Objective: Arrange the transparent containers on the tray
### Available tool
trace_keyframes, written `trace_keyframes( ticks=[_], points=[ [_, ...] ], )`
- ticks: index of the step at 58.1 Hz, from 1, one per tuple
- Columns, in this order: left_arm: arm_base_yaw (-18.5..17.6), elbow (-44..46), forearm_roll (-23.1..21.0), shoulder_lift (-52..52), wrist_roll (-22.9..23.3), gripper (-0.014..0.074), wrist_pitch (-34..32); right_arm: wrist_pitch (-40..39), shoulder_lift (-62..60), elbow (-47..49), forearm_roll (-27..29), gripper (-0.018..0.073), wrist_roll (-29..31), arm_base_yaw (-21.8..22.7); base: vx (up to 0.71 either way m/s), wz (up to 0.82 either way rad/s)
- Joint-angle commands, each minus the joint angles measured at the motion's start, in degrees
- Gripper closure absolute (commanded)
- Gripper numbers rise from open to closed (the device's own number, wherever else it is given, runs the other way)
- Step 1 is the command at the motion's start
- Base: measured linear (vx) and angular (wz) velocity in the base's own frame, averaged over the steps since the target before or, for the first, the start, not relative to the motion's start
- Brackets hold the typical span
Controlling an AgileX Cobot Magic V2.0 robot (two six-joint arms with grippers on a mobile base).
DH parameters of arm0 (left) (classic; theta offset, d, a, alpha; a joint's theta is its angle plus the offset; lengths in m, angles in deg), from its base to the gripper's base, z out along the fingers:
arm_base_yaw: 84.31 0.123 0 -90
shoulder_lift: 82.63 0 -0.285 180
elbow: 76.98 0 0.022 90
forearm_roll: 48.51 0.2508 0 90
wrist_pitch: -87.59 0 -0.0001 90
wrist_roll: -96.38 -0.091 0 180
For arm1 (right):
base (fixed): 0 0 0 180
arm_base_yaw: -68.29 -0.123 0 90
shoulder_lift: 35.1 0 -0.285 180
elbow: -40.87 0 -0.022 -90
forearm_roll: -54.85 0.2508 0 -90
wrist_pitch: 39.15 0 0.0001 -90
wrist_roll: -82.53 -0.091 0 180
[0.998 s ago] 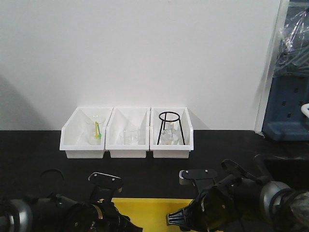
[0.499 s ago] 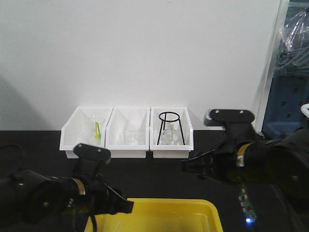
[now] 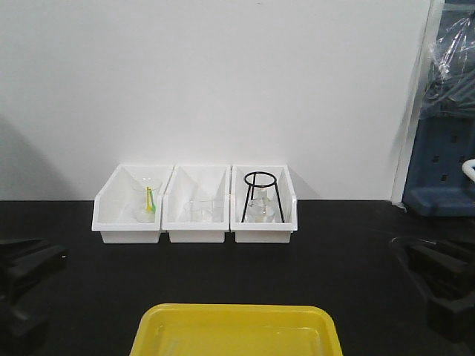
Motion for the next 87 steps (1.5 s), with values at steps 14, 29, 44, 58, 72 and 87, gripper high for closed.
trace_keyframes(
  ticks=[14,29,44,58,72,87],
  points=[
    [0.1,-1.3,-0.1,-13.4,0.3,0.0547,-1.6,-3.2,-3.3,1.1,-1.2,0.0547,0.7,0.1,0.0,0.0],
    [0.1,-1.3,-0.1,-13.4,0.3,0.0545,-1.8,-3.2,-3.3,1.1,-1.1,0.0552,0.7,0.1,0.0,0.0],
    [0.1,-1.5,6.4,-13.6,0.4,0.0545,-1.1,-3.2,-3.3,1.1,-1.1,0.0552,0.7,0.1,0.0,0.0],
    [5.0,-14.3,10.6,-24.3,7.2,0.0603,-5.5,-3.2,-3.3,1.1,-1.1,0.0552,0.7,0.1,0.0,0.0],
    [16.7,-34.7,2.6,-42.0,7.0,0.0605,-10.7,-3.2,-3.3,1.1,-1.1,0.0552,0.7,0.1,0.0,0.0],
    [23.9,-51.9,-0.9,-50.1,6.7,0.0605,-24.4,-3.1,-3.3,1.1,-1.1,0.0552,0.7,0.1,0.0,0.0]
  ],
)
